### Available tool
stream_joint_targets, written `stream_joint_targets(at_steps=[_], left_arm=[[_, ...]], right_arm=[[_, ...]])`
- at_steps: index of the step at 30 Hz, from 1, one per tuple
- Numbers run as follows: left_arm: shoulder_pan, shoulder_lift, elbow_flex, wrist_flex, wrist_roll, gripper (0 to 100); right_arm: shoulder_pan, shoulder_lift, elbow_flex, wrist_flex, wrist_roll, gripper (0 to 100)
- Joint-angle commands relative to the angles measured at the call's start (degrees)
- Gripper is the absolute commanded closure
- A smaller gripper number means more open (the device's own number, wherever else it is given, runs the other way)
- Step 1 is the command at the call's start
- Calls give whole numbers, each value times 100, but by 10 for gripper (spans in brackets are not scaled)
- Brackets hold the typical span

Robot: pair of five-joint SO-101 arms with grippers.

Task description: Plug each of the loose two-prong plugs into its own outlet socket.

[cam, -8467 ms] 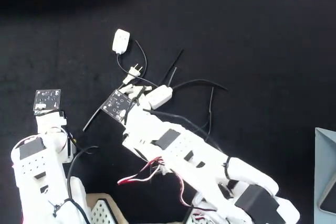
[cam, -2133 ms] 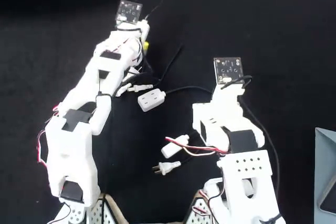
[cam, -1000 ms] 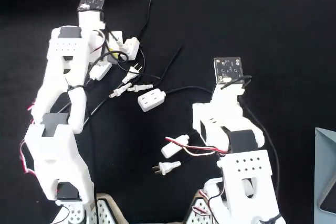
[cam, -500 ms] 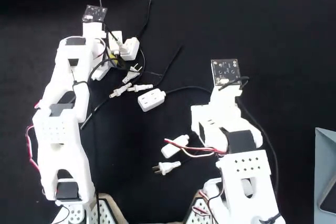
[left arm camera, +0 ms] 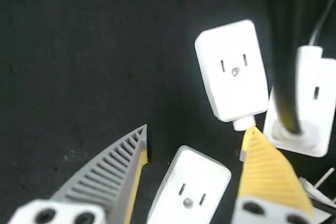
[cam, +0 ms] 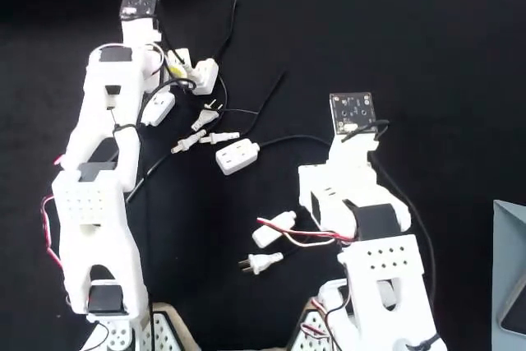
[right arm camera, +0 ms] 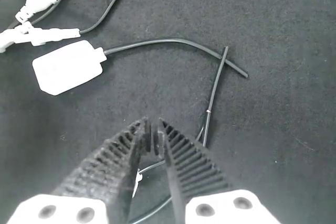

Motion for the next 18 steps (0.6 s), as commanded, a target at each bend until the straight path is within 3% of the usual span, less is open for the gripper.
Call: stream_joint_targets(at_steps=[1,6,12,18], left_arm=[[259,35,-259,-70,53,716],[330,536,-400,-316,35,716],[66,879,-699,-316,0,809],[189,1002,-743,255,-941,961]], right_arm=[[-88,-92,-66,-97,35,977],[-88,-92,-48,-97,35,977],[-88,-92,-48,-97,35,977],[-88,-92,-48,-97,35,977]])
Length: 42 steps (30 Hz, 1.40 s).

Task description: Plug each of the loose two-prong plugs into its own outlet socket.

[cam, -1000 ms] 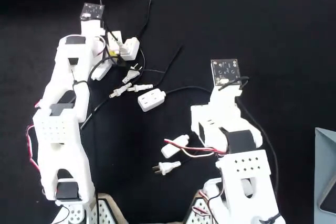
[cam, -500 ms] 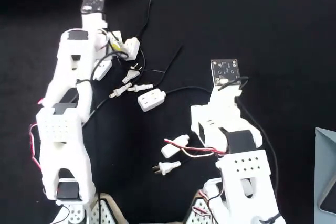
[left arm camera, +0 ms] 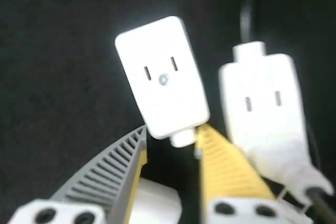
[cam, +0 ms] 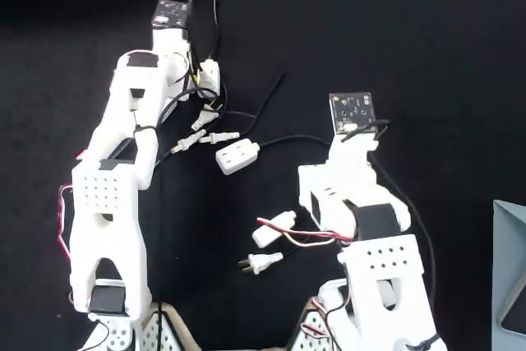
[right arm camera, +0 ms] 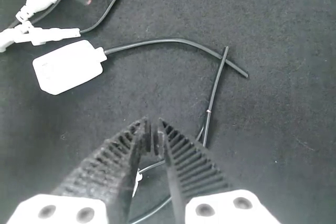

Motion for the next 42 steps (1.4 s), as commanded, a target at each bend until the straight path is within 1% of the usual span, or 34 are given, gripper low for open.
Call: stream_joint_targets(at_steps=[1,3,10,17,25,27,30,36,42], left_arm=[[-75,0,-119,536,-598,978],[-66,-53,-171,905,-721,969],[-251,-563,-875,1960,-712,971],[-268,-1336,-1596,3332,-747,971],[-224,-2048,-1666,4633,-765,971],[-251,-2198,-1587,4800,-985,971],[-277,-2567,-989,4791,-1240,971],[-22,-3807,1095,4756,-1688,971],[207,-5626,3371,3965,-1776,971]], right_arm=[[-88,-92,-48,-97,35,977],[-88,-92,-48,-97,35,977],[-88,-92,-40,-97,35,977],[-88,-92,-40,-97,26,977],[-88,-92,-40,-97,35,977],[-88,-92,-40,-97,35,977],[-88,-92,-40,-97,35,977],[-88,-92,-40,-97,35,977],[-88,-92,-40,-97,35,977]])
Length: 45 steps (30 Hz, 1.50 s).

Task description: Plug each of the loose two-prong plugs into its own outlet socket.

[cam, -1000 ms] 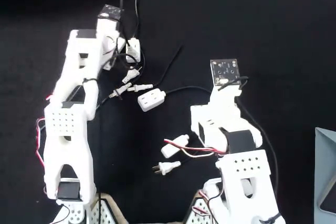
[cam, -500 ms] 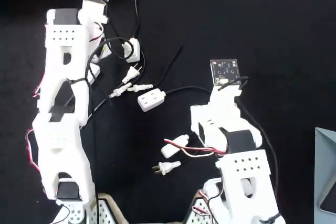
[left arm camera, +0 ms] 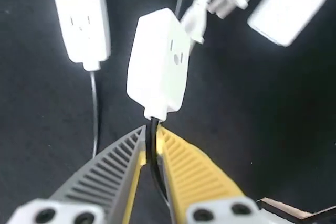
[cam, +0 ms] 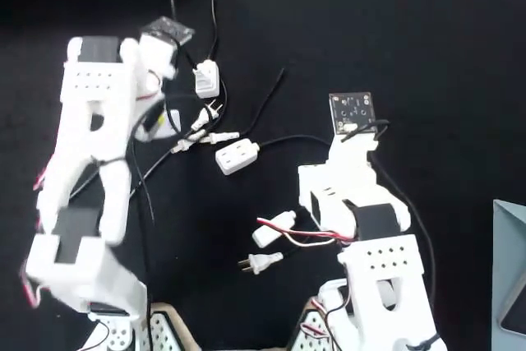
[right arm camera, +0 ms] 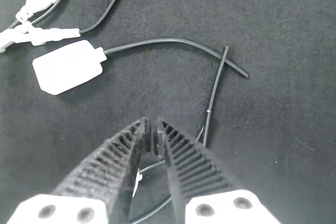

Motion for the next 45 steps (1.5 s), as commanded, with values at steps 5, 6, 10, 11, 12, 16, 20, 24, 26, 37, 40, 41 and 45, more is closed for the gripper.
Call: stream_joint_targets(at_steps=[5,6,10,11,12,16,20,24,26,37,40,41,45], left_arm=[[382,-2338,3319,-1644,-993,971],[391,-2549,3802,-1960,-1196,971],[163,-3262,5464,-3490,-1934,971],[84,-3420,5789,-3877,-2075,971],[-13,-3560,6079,-4290,-2189,971],[-488,-4132,6853,-5705,-2426,964],[-752,-4756,7354,-6330,-2409,821],[-769,-5582,7846,-6312,-2251,684],[-743,-6092,8092,-6312,-2233,699],[-725,-7648,8778,-6356,-1600,739],[-725,-7411,8769,-6620,-1600,739],[-725,-7279,8778,-6787,-1582,739],[-725,-6409,8321,-7156,-1389,739]], right_arm=[[-88,-92,-31,-97,18,977],[-88,-92,-31,-97,9,977],[-88,-84,-31,-97,9,977],[-88,-75,-31,-97,9,977],[-88,-75,-31,-97,9,977],[-88,-66,-31,-97,18,977],[-88,-66,-31,-105,26,977],[-88,-66,-31,-105,35,977],[-88,-66,-31,-105,35,977],[-88,-66,-31,-105,35,977],[-88,-66,-31,-105,26,977],[-88,-66,-31,-105,26,977],[-88,-66,-31,-105,18,977]])
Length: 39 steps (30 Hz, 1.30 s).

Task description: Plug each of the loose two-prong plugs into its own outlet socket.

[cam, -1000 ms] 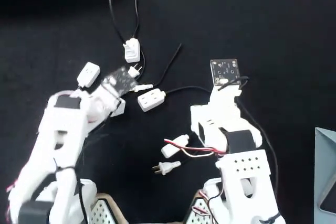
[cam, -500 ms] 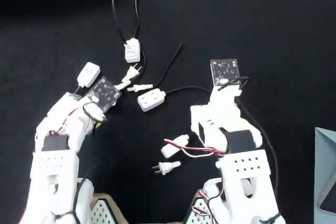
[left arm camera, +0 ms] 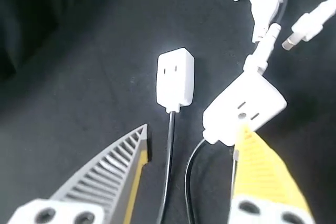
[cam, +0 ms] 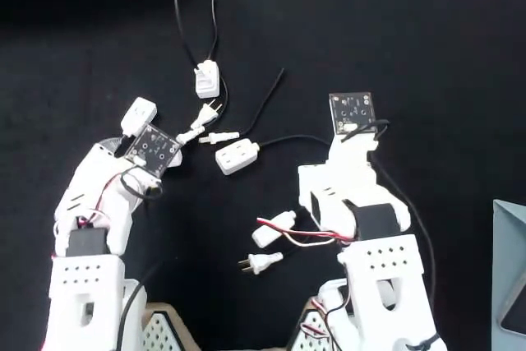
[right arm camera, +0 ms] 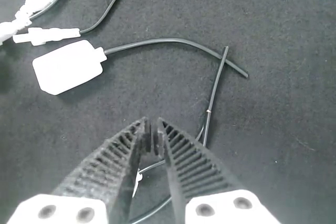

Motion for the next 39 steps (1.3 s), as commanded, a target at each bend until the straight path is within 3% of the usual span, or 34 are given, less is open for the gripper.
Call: stream_joint_targets(at_steps=[1,12,14,18,24,28,39], left_arm=[[-4,818,-725,-229,149,739],[-207,4738,-3486,-193,642,740],[-233,5073,-3741,202,545,738],[-119,5266,-4180,1301,-62,691],[-119,5336,-4796,1996,-97,675],[136,5327,-4673,2470,-545,678],[180,5266,-4312,2602,-615,679]], right_arm=[[-88,-66,-31,-105,9,977],[-88,-66,-31,-105,18,977],[-88,-66,-31,-105,26,977],[-88,-66,-31,-105,35,977],[-88,-66,-31,-105,35,977],[-88,-66,-31,-105,35,977],[-88,-66,-22,-105,44,977]])
